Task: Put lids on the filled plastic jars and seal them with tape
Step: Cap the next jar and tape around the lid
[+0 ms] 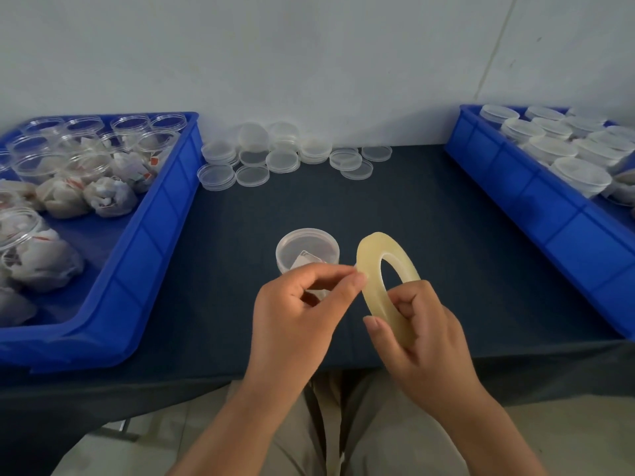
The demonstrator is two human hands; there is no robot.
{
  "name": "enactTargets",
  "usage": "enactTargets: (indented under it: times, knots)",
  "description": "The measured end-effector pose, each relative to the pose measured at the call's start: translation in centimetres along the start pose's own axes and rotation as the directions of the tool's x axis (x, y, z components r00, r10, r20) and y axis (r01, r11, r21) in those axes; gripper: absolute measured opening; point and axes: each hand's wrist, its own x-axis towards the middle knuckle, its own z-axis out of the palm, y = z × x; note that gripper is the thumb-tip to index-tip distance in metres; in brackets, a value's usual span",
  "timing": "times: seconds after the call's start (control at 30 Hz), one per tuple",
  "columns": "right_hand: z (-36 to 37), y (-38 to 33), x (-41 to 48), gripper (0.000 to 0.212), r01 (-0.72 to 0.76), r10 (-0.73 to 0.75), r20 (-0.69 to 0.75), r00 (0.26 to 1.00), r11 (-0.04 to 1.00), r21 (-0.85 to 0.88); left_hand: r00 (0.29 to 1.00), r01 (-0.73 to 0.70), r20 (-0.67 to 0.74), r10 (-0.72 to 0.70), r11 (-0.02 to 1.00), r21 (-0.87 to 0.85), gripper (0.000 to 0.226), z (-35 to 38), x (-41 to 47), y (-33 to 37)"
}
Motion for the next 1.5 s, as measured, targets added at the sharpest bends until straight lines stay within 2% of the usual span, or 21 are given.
enactTargets:
  times: [0.13,0.27,0.33,0.4,0.5,0.53,0.63,0.7,0.77,0.8,0.87,1.0,1.13,1.27,1.37,1.5]
  knots:
    - [0.1,0.5,-0.3,0.037,0.049,-0.049,-0.003,0.999,0.997,-0.058,0.999,0.028,-0.030,-0.029,0.998,-0.050,0.017,0.4,-0.5,-0.2]
    - [0.2,0.9,-0.8,0.034,0.042,-0.040,0.021,0.999,0.995,-0.092,0.999,-0.035,0.001,0.035,0.999,0.017,0.010,0.3,-0.4,-0.6]
    - [0.2,0.7,-0.9,0.039,0.007,-0.004,0.039,0.999,0.997,-0.073,0.988,-0.157,0.016,0.156,0.982,0.102,0.012,0.4,-0.4,-0.8]
    - [0.4,0.3,-0.9,0.048,-0.046,0.044,0.066,0.997,0.999,0.025,0.947,-0.320,0.038,0.319,0.922,0.220,0.013,0.7,-0.4,-1.0]
    - [0.4,-0.1,-0.6,0.075,-0.161,0.138,0.137,0.981,0.970,0.181,0.898,-0.433,0.038,0.439,0.863,0.260,0.015,1.0,-0.5,-1.8]
    - [0.3,-0.1,-0.4,0.072,-0.151,0.127,0.144,0.981,0.974,0.168,0.890,-0.447,0.021,0.456,0.860,0.247,0.016,1.1,-0.6,-2.0]
    - [0.2,0.2,0.0,0.038,-0.105,0.088,0.182,0.979,0.991,0.083,0.872,-0.462,-0.072,0.483,0.863,0.204,0.016,1.2,-0.9,-2.4]
    - [0.0,0.6,0.2,0.024,-0.172,0.156,0.205,0.966,0.983,0.063,0.855,-0.457,-0.179,0.487,0.870,0.184,0.014,0.8,-0.7,-2.7]
    - [-0.2,1.3,0.3,0.020,-0.283,0.268,0.246,0.931,0.959,0.027,0.830,-0.461,-0.261,0.493,0.869,0.178,0.009,0.1,-0.3,-3.3]
    - [-0.4,1.6,0.4,0.017,-0.330,0.316,0.271,0.909,0.944,0.007,0.826,-0.450,-0.290,0.484,0.875,0.179,0.011,-0.2,-0.2,-3.8]
    - [-0.8,1.8,0.7,0.019,-0.366,0.349,0.304,0.886,0.930,0.001,0.862,-0.369,-0.301,0.408,0.912,0.181,0.035,-0.6,-0.3,-5.3]
    - [-1.3,1.4,1.4,0.034,-0.337,0.313,0.351,0.882,0.942,0.007,0.982,-0.124,-0.124,0.141,0.983,0.134,0.088,-1.0,-0.5,-8.1]
    - [-1.1,1.5,1.8,0.028,-0.364,0.325,0.448,0.833,0.931,0.001,1.000,0.027,-0.007,-0.027,0.999,0.042,0.112,-0.4,1.3,-8.5]
    - [-1.0,1.1,1.9,0.033,-0.407,0.327,0.487,0.810,0.911,0.064,0.998,0.048,-0.029,-0.047,0.998,0.037,0.094,-0.9,2.7,-8.3]
    - [-1.1,1.0,2.3,0.030,-0.413,0.343,0.482,0.806,0.910,0.043,0.995,0.065,0.067,-0.070,0.995,0.077,0.083,-1.9,3.1,-8.0]
    - [-0.3,0.7,3.1,0.018,-0.368,0.349,0.417,0.839,0.929,-0.036,0.985,0.078,0.144,-0.093,0.991,0.107,0.075,-2.0,2.9,-7.1]
